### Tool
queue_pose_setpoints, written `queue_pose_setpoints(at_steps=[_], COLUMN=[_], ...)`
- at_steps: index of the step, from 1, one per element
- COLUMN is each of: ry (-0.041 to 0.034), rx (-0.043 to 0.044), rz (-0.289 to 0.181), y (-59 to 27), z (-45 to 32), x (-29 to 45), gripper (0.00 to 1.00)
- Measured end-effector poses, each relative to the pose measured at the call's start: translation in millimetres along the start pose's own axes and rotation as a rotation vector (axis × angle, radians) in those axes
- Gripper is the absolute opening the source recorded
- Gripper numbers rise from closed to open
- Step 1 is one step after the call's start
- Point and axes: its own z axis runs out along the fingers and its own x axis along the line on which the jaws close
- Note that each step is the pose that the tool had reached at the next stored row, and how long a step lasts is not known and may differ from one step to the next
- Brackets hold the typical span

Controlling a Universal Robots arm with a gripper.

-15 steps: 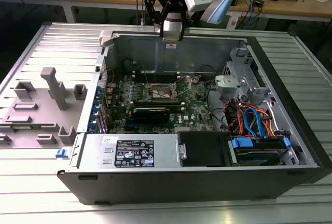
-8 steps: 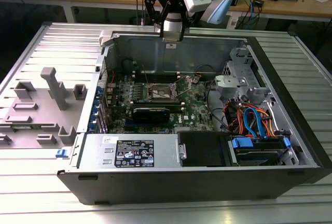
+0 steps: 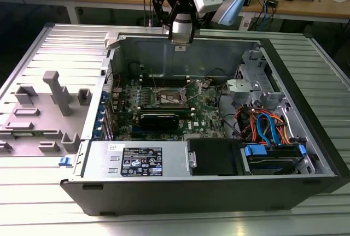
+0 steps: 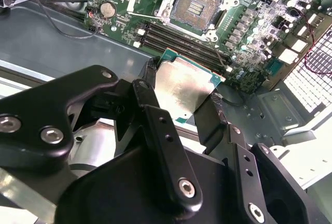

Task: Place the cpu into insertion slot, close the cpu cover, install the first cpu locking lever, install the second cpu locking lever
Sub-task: 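Place the cpu into insertion slot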

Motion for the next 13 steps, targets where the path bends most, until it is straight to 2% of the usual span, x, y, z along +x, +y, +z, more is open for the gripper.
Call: queue_pose_setpoints(at_steps=[13], ry=[-0.0018], rx=[-0.0004], rz=[0.020], y=[-0.1], z=[0.0], x=[0.0], gripper=[0.54])
